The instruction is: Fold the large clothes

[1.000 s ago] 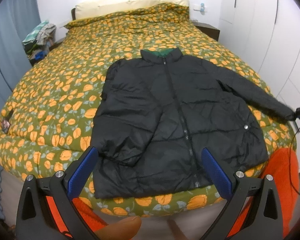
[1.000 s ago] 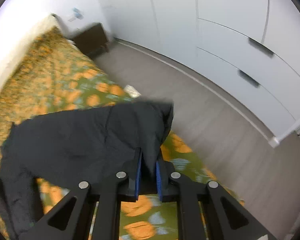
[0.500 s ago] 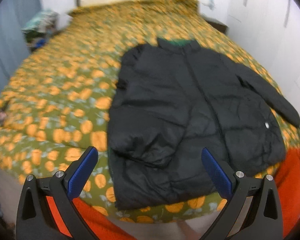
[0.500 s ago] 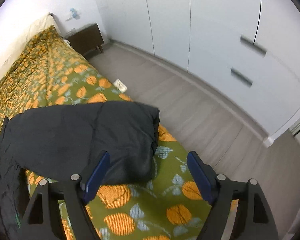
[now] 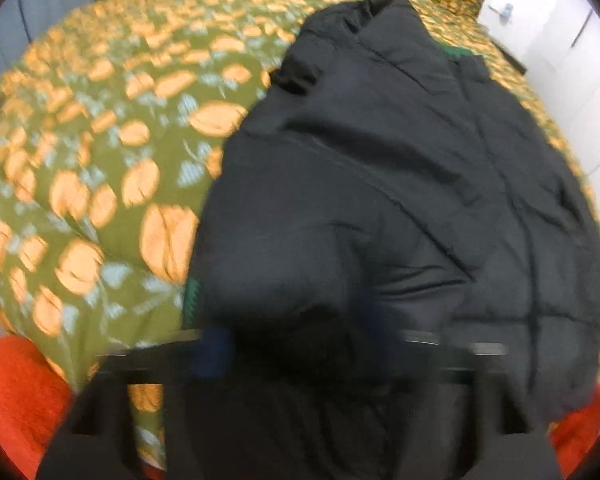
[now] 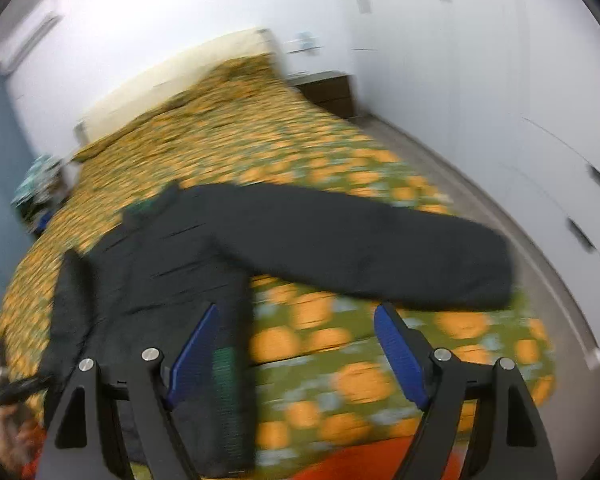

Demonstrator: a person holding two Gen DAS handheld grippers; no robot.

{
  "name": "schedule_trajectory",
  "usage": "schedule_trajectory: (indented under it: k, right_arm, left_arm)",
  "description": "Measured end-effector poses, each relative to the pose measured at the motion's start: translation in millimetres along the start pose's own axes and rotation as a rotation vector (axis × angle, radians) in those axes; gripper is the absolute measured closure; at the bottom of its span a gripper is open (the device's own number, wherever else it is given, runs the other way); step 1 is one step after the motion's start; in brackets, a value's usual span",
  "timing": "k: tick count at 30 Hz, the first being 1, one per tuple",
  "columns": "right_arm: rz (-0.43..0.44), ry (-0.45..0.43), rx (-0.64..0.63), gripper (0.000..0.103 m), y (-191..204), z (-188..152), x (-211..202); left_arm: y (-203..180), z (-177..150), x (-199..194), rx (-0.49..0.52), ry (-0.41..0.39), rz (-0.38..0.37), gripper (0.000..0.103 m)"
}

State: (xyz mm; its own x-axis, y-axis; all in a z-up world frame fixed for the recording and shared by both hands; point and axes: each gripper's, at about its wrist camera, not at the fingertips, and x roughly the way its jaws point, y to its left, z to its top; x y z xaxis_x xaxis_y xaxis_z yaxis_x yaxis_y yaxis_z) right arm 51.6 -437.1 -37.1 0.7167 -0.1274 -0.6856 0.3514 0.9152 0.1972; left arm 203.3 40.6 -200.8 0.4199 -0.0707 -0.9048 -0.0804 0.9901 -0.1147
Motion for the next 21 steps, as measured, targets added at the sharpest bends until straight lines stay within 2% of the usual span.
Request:
schedule_trajectory:
  k: [1, 2, 6, 9, 12, 15, 17, 19, 21]
  right_arm:
    - [0.022, 0.004, -0.024, 0.022, 14.6, -3.0, 0.1]
    - [0.051, 0.01, -0.056, 0.022, 31.6, -7.9, -0.3]
    - [0.125, 0.025, -0.154, 0.022, 77.2, -26.1, -6.3]
    - [0.152, 0.027, -0.182, 0.022, 95.7, -37.6, -11.8]
    - [0.164, 0.022, -0.204, 0.022, 109.3, -45.4, -15.8]
    - [0.17, 0.02, -0.217, 0.022, 118.8, -48.7, -18.0]
    - [0.175, 0.024, -0.229, 0.022, 124.1, -50.0, -19.5]
    - [0.18, 0.024, -0.24, 0.022, 129.1, -51.1, -22.1]
    - [0.181, 0.027, -0.254, 0.022, 133.3, -53.1, -23.4]
  left_arm:
    - [1.1, 1.7, -4.0, -0.014, -0.004, -0.017, 0.087]
    - [4.8, 4.8, -12.1, -0.029, -0.008, -0.034, 0.091]
    - [38.5, 21.9, -72.2, -0.032, -0.1, -0.018, 0.092]
    - [76.9, 42.8, -114.5, -0.027, -0.181, 0.047, 0.092]
    - [116.8, 63.9, -139.9, -0.013, -0.254, 0.19, 0.092]
    - [155.8, 82.7, -140.0, 0.008, -0.295, 0.359, 0.092]
    - [181.6, 96.4, -126.8, 0.023, -0.292, 0.485, 0.092]
    - [197.8, 108.6, -108.5, 0.038, -0.274, 0.58, 0.092]
    - [213.7, 114.7, -89.4, 0.04, -0.25, 0.641, 0.092]
